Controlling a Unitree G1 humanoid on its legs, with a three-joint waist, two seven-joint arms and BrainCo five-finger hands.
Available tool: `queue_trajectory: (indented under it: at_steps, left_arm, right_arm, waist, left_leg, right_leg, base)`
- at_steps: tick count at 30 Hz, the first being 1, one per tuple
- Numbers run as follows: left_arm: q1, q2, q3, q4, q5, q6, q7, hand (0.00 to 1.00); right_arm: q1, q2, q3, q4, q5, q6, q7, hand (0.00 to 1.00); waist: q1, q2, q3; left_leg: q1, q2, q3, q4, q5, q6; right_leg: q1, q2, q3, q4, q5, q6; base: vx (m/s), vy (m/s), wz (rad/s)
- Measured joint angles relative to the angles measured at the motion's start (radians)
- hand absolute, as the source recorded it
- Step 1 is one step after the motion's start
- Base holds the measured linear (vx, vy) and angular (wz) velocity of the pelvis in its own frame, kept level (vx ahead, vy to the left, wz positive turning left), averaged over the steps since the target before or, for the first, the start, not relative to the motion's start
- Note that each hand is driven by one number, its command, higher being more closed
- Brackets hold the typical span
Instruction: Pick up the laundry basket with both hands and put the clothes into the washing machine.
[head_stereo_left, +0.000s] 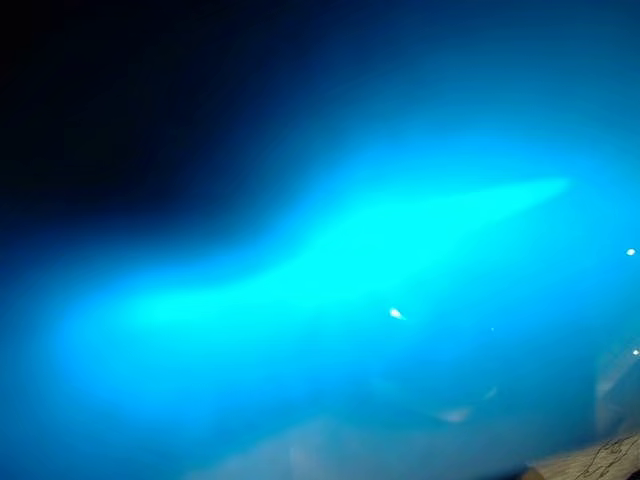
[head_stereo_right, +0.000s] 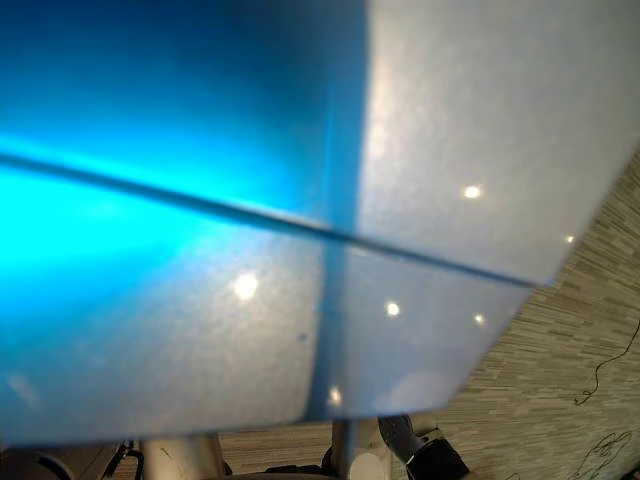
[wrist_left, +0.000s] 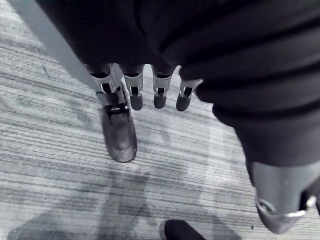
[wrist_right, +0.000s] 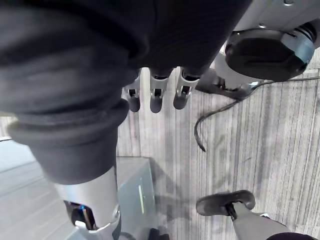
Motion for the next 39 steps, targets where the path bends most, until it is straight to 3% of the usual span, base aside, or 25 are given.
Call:
queue_trajectory:
  at_steps: [3, 6, 7, 10, 13, 16, 21, 24, 31, 39]
  left_arm:
    - [0.001, -0.012, 0.021, 0.002, -0.004, -0.001, 0.006, 0.0]
    - [0.001, -0.014, 0.056, 0.015, 0.008, -0.001, 0.007, 0.0]
    - [0.001, -0.01, 0.066, 0.016, 0.014, 0.001, 0.006, 0.0]
    - [0.0, -0.015, 0.109, 0.046, 0.018, 0.017, 0.005, 0.0]
    - [0.003, -0.023, 0.138, 0.054, 0.021, 0.018, 0.003, 0.0]
    - [-0.002, -0.035, 0.158, 0.056, 0.036, 0.023, -0.001, 0.0]
    - [-0.007, -0.036, 0.17, 0.062, 0.047, 0.041, -0.019, 0.0]
    - [-0.008, -0.029, 0.176, 0.061, 0.05, 0.041, -0.019, 0.0]
    - [-0.009, -0.017, 0.178, 0.085, 0.052, 0.067, -0.04, 0.0]
    - [-0.009, -0.014, 0.176, 0.083, 0.053, 0.064, -0.04, 0.0]
  right_arm:
    - [-0.001, 0.0, -0.009, 0.008, 0.0, 0.001, 0.0, 0.0]
    - [0.0, 0.011, -0.01, 0.027, -0.002, 0.001, 0.002, 0.0]
    - [0.0, 0.019, -0.011, 0.045, -0.002, 0.004, 0.002, 0.0]
    - [0.0, 0.026, -0.018, 0.053, -0.002, 0.006, 0.002, 0.0]
    - [0.002, 0.032, -0.019, 0.056, -0.002, 0.009, 0.002, 0.0]
    - [0.001, 0.034, -0.034, 0.057, -0.002, 0.01, 0.002, 0.0]
    - [0.001, 0.04, -0.04, 0.071, 0.0, 0.014, 0.003, 0.0]
    - [0.002, 0.032, -0.039, 0.07, 0.001, 0.024, 0.004, 0.0]
    - [0.001, 0.033, -0.05, 0.076, 0.002, 0.033, 0.023, 0.0]
    - [0.002, 0.026, -0.073, 0.076, 0.001, 0.042, 0.022, 0.0]
  waist:
    - [0.001, -0.001, -0.001]
    - [0.007, 0.006, -0.02]
    - [0.01, 0.005, -0.02]
    - [0.014, 0.002, -0.022]
    - [0.013, -0.004, -0.016]
    - [0.032, -0.011, -0.015]
    - [0.038, -0.013, -0.012]
    - [0.036, -0.016, -0.008]
    - [0.037, -0.018, -0.009]
    - [0.033, -0.02, -0.009]
  left_leg:
    - [-0.001, 0.003, 0.02, -0.002, 0.0, 0.0]
    - [-0.004, 0.018, 0.018, -0.046, 0.007, -0.013]
    - [-0.005, 0.017, 0.018, -0.055, 0.017, -0.027]
    - [0.0, 0.022, 0.018, -0.074, 0.015, -0.026]
    - [0.002, 0.029, 0.035, -0.068, 0.027, -0.043]
    - [0.007, 0.04, 0.035, -0.068, 0.024, -0.039]
    - [0.01, 0.032, 0.038, -0.069, 0.025, -0.04]
    - [0.009, 0.032, 0.054, -0.053, 0.024, -0.039]
    - [0.025, 0.029, 0.064, -0.1, 0.025, -0.04]
    - [0.028, 0.031, 0.071, -0.092, 0.025, -0.04]
  right_leg:
    - [0.006, 0.003, -0.003, -0.046, 0.019, 0.031]
    - [0.015, 0.029, -0.034, -0.099, 0.023, 0.025]
    - [0.016, 0.025, -0.042, -0.109, 0.023, 0.024]
    - [0.019, 0.036, -0.048, -0.132, 0.024, 0.025]
    - [0.018, 0.027, -0.046, -0.112, 0.037, 0.004]
    - [0.019, 0.031, -0.043, -0.107, 0.046, -0.004]
    - [0.022, 0.039, -0.043, -0.142, 0.055, -0.01]
    - [0.024, 0.032, -0.037, -0.14, 0.067, 0.009]
    - [0.035, 0.049, -0.041, -0.209, 0.068, 0.011]
    - [0.04, 0.048, -0.039, -0.208, 0.068, 0.011]
  base:
    - [0.02, -0.004, -0.21]
    - [0.03, -0.031, -0.19]
    - [0.04, -0.065, 0.05]
    - [0.03, -0.078, -0.01]
    - [0.04, -0.074, 0.07]
    - [0.05, -0.081, -0.11]
    - [0.04, -0.073, -0.04]
    - [0.03, -0.07, -0.05]
    - [0.03, -0.08, -0.06]
    - [0.0, -0.013, -0.01]
